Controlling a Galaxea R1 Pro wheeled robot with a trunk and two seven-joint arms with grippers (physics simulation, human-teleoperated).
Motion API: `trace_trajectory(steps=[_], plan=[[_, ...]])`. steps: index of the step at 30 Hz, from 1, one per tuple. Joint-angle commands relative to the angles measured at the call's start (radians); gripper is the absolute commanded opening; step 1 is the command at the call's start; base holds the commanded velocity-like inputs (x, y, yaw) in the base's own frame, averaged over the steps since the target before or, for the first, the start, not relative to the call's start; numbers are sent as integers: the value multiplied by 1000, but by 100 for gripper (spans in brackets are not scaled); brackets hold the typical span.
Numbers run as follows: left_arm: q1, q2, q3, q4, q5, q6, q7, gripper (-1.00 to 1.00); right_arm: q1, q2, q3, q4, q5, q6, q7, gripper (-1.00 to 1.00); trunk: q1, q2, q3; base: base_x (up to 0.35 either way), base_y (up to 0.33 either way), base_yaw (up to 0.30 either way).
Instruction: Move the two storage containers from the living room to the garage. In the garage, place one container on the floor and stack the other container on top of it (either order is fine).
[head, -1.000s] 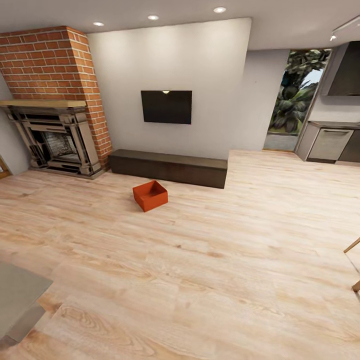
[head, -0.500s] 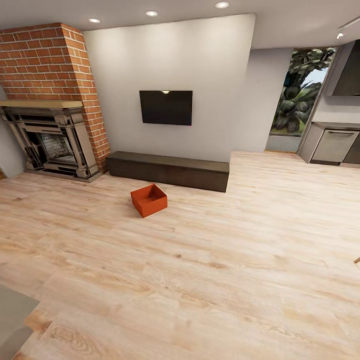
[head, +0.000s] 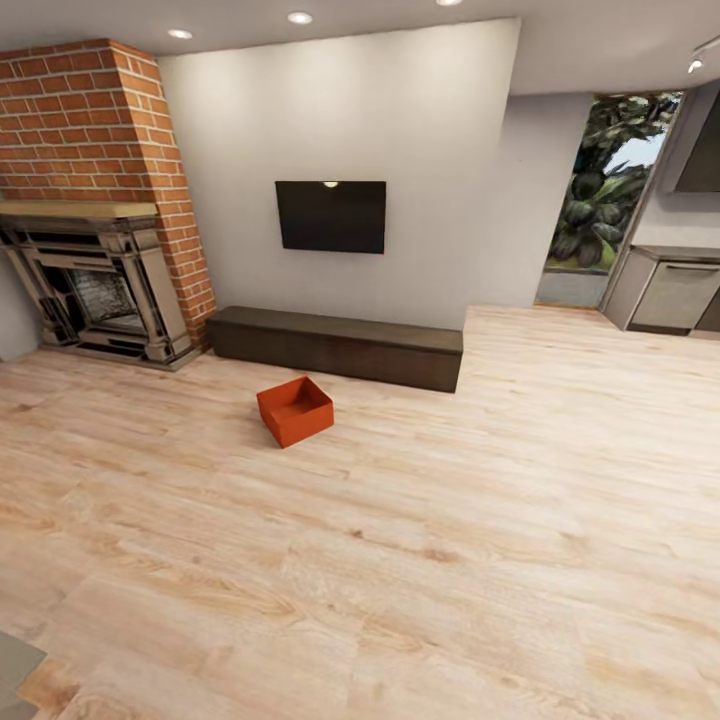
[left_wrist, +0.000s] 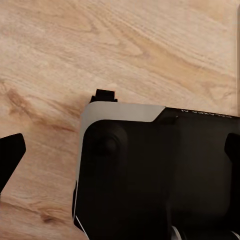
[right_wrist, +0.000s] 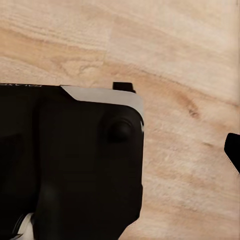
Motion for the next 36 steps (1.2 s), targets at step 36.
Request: trace_trajectory(steps=[36], plan=[[7,0,1,0,11,2,-5,100,-1,-1,7,3,-9,-4,-1,100,1,-1,-2,322,0,0]])
